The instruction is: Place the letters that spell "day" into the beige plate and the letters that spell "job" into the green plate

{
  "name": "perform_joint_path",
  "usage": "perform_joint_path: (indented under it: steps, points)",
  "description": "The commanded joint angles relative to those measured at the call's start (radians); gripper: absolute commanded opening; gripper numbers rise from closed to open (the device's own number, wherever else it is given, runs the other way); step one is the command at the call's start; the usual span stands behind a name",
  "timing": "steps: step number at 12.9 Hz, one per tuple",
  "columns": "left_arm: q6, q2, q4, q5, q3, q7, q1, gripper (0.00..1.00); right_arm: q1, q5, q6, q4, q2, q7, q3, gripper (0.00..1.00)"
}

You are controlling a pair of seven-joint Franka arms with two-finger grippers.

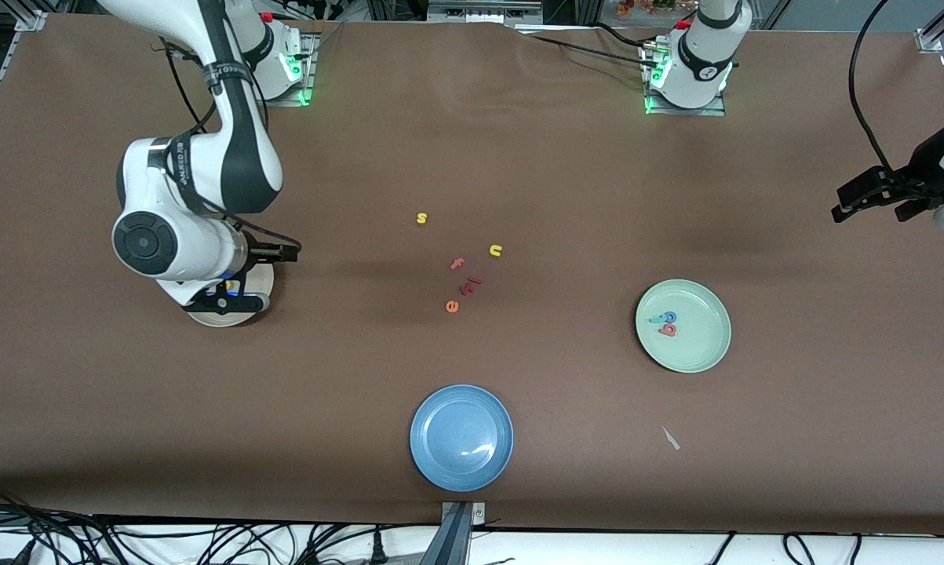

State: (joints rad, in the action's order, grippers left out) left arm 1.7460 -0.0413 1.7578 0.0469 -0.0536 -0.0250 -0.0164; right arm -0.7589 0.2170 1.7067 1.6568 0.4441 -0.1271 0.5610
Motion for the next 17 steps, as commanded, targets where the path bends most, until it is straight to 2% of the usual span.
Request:
perform_joint_path:
  steps: [1,3,4,5,7,8,10,13,17]
  points:
    - [0.003,-0.003,-0.006,0.022,0.011,-0.013,-0.008,1.00,0.066,-0.124,-0.022,0.011,-0.076,-0.063,-0.140,1.00]
    - [0.001,-0.003,-0.006,0.022,0.011,-0.013,-0.008,1.00,0.177,-0.232,-0.024,0.037,-0.157,-0.092,-0.298,1.00]
    - [0.001,-0.003,-0.006,0.022,0.012,-0.016,-0.007,1.00,0.215,-0.275,-0.024,0.064,-0.207,-0.092,-0.349,1.00]
    - [0.001,-0.005,-0.008,0.022,0.014,-0.016,-0.004,1.00,0.266,-0.283,-0.024,0.083,-0.263,-0.091,-0.392,1.00]
    - [-0.002,-0.006,-0.008,0.022,0.035,-0.012,-0.005,1.00,0.463,-0.283,-0.050,0.092,-0.358,-0.077,-0.539,1.00]
    - [-0.002,-0.006,-0.009,0.022,0.035,-0.012,-0.005,1.00,0.504,-0.281,-0.071,0.092,-0.390,-0.068,-0.559,1.00]
    - [-0.002,-0.003,-0.020,0.021,0.041,-0.012,-0.004,1.00,0.541,-0.281,-0.125,0.080,-0.436,-0.033,-0.559,1.00]
    - [-0.006,-0.005,-0.020,0.022,0.043,-0.010,-0.004,1.00,0.576,-0.278,-0.228,0.032,-0.443,0.092,-0.553,1.00]
    - [-0.026,-0.006,-0.021,0.021,0.057,-0.012,-0.004,1.00,0.648,-0.274,-0.211,0.026,-0.473,0.132,-0.527,1.00]
